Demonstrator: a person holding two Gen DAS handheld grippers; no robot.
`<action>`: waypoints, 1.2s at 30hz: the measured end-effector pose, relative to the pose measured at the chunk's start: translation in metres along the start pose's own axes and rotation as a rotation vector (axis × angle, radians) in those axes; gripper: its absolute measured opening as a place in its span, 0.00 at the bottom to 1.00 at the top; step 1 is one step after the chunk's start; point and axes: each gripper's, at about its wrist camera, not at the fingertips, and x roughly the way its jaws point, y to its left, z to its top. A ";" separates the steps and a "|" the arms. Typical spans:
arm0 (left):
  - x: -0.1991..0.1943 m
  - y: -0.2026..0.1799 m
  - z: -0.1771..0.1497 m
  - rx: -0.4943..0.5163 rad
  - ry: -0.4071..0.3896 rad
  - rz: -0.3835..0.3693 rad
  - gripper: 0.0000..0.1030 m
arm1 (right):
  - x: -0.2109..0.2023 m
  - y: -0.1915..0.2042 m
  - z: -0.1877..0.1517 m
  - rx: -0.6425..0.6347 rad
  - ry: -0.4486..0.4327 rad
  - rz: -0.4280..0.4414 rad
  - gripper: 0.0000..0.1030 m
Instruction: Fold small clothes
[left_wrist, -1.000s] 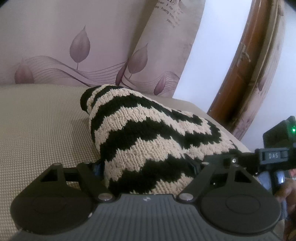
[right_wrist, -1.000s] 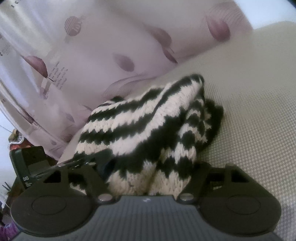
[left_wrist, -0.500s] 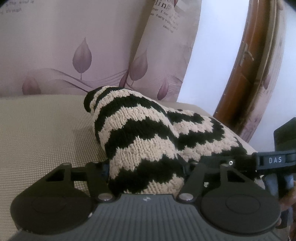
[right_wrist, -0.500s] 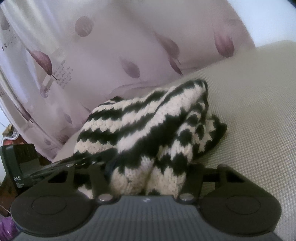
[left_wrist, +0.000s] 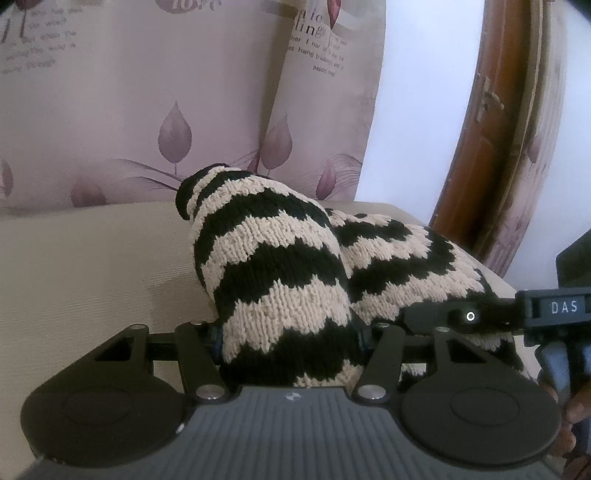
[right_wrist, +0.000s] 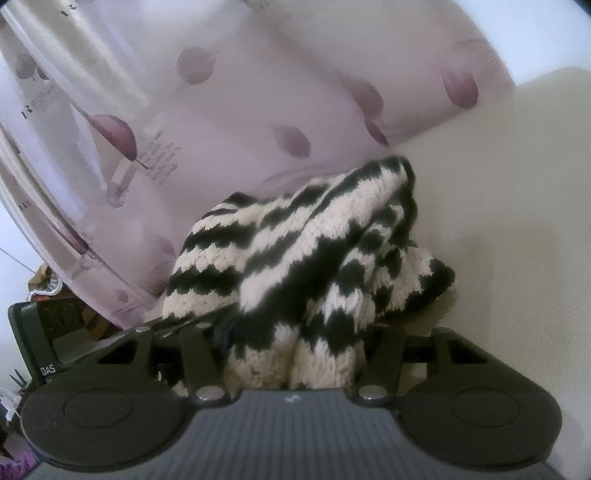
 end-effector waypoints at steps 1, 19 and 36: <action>-0.005 -0.001 -0.001 0.004 -0.002 0.006 0.56 | -0.002 0.004 -0.002 0.003 -0.002 0.005 0.54; -0.113 -0.002 -0.021 0.018 -0.040 0.091 0.56 | -0.026 0.086 -0.047 -0.019 0.013 0.084 0.54; -0.204 0.005 -0.037 0.016 -0.084 0.167 0.56 | -0.033 0.152 -0.082 -0.059 0.024 0.164 0.54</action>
